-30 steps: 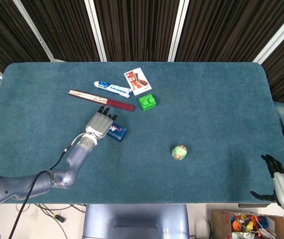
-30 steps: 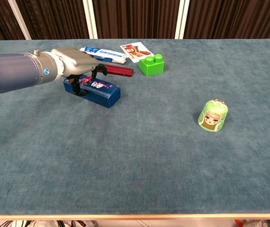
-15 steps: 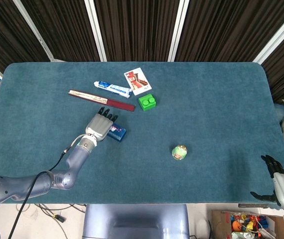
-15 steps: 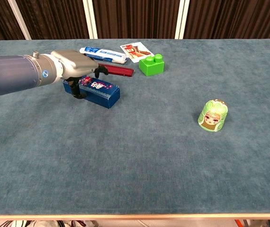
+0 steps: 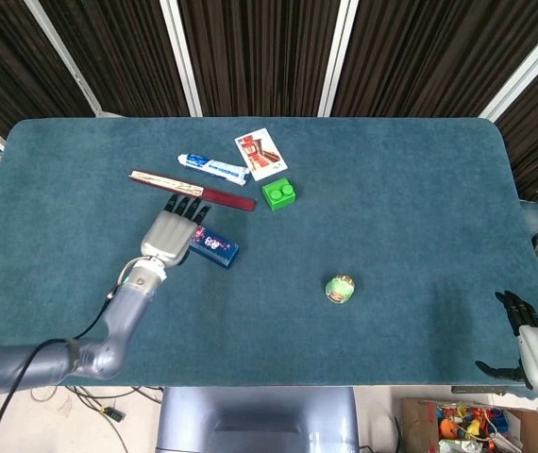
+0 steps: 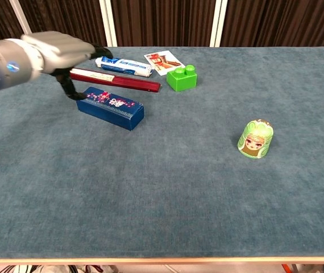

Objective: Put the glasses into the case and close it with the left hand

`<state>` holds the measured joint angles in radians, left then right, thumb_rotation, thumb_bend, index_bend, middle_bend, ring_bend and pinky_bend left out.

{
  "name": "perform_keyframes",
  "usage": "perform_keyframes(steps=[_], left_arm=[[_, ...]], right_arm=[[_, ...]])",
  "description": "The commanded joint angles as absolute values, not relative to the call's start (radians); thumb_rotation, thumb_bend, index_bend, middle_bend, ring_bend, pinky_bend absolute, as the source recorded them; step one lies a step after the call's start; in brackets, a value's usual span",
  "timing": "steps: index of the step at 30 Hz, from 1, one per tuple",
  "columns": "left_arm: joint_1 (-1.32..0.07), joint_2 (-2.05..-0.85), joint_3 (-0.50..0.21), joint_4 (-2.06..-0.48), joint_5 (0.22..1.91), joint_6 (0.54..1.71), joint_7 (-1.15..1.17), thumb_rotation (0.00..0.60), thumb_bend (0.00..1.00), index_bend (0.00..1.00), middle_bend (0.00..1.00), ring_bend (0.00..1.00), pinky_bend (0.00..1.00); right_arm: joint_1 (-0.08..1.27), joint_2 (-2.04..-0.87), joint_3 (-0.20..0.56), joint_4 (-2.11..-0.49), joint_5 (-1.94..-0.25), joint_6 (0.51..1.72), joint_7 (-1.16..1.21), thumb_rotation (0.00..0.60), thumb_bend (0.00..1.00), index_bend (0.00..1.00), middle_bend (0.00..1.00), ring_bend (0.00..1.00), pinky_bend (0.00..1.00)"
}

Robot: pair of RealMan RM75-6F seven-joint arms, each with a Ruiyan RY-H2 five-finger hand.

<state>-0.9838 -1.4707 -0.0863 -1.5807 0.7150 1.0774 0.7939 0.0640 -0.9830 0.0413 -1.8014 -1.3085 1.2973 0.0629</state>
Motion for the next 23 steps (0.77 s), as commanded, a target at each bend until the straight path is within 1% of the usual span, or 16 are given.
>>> perform_keyframes(steps=[1,2,5,7,10,18,23], left_arm=[[-0.874,-1.340,-0.030,-1.797,0.781,1.242,0.788,0.600,0.28,0.00,0.00,0.00,0.00],[-0.842,-1.301,-0.005,-1.861,0.810,1.285,0.786,0.600,0.28,0.00,0.00,0.00,0.00],[-0.779,-1.233,0.043,-1.960,0.866,1.360,0.769,0.600,0.28,0.00,0.00,0.00,0.00],[-0.726,-1.187,0.076,-2.017,0.919,1.410,0.731,0.600,0.28,0.00,0.00,0.00,0.00],[-0.653,-1.132,0.120,-2.063,0.995,1.462,0.658,0.600,0.28,0.00,0.00,0.00,0.00],[-0.499,-1.063,0.207,-2.058,1.206,1.561,0.494,0.600,0.27,0.00,0.00,0.00,0.00],[-0.451,-1.054,0.219,-2.047,1.295,1.592,0.466,0.600,0.27,0.00,0.00,0.00,0.00]], right_arm=[[0.059,-0.999,0.042,-1.781,-1.342,1.330,0.050,0.600,0.12,0.00,0.00,0.00,0.17],[0.056,-1.006,0.043,-1.772,-1.357,1.345,0.050,0.600,0.12,0.00,0.00,0.00,0.17],[0.053,-1.020,0.045,-1.755,-1.388,1.373,0.059,0.600,0.12,0.00,0.00,0.00,0.17],[0.050,-1.033,0.049,-1.734,-1.421,1.403,0.068,0.600,0.12,0.00,0.00,0.00,0.17],[0.046,-1.055,0.052,-1.696,-1.476,1.452,0.083,0.600,0.12,0.00,0.00,0.00,0.17],[0.043,-1.090,0.059,-1.614,-1.552,1.524,0.143,0.600,0.12,0.00,0.00,0.00,0.17],[0.043,-1.098,0.057,-1.594,-1.568,1.537,0.151,0.600,0.12,0.00,0.00,0.00,0.17]])
